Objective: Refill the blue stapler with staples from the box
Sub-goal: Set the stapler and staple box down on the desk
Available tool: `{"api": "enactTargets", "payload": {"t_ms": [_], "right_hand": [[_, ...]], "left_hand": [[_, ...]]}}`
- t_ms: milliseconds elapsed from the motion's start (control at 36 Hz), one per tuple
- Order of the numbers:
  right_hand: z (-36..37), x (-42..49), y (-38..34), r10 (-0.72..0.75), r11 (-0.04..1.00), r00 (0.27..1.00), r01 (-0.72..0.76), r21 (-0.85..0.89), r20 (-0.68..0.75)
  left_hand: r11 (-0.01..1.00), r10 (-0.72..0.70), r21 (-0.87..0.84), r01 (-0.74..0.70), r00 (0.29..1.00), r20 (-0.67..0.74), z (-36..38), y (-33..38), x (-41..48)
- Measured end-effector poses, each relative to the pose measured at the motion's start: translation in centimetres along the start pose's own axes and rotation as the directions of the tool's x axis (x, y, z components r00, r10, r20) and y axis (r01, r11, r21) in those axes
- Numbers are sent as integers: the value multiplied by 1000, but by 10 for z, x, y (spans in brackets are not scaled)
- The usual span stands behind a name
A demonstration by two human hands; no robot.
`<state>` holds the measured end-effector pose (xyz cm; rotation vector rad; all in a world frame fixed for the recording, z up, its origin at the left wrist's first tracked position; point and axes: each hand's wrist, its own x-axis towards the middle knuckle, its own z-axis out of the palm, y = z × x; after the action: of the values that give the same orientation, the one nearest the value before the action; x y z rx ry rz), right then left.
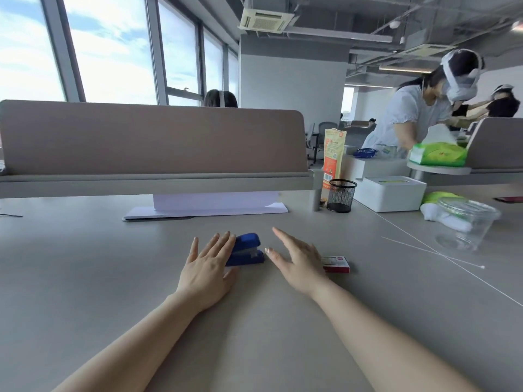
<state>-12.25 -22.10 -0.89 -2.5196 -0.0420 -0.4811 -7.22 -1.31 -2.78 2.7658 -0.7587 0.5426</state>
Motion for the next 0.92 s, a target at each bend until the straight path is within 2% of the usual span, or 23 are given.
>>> {"api": "enactTargets", "payload": {"t_ms": [83,194,278,444,639,917], "right_hand": [[-16,-12,19,19,991,999,-24,-132,-42],[-39,-30,43,69,950,993,-94,-296,-94],[-51,-47,53,86,923,993,-109,-368,-79],[-53,-52,53,67,918,998,-70,-391,-22],[-40,-27,42,108,930,987,-58,-364,117],[-8,45,46,88,960,987,-48,-277,132]], "left_hand": [[999,-25,-45,25,1000,3,-2,7,-3],[997,-59,-41,63,994,88,-4,25,-8],[996,-74,-43,79,992,107,-5,30,-10],[995,-55,-72,66,988,145,-6,24,-10],[991,-58,-107,79,981,184,5,15,8],[987,-84,-125,104,984,156,29,-1,63]]}}
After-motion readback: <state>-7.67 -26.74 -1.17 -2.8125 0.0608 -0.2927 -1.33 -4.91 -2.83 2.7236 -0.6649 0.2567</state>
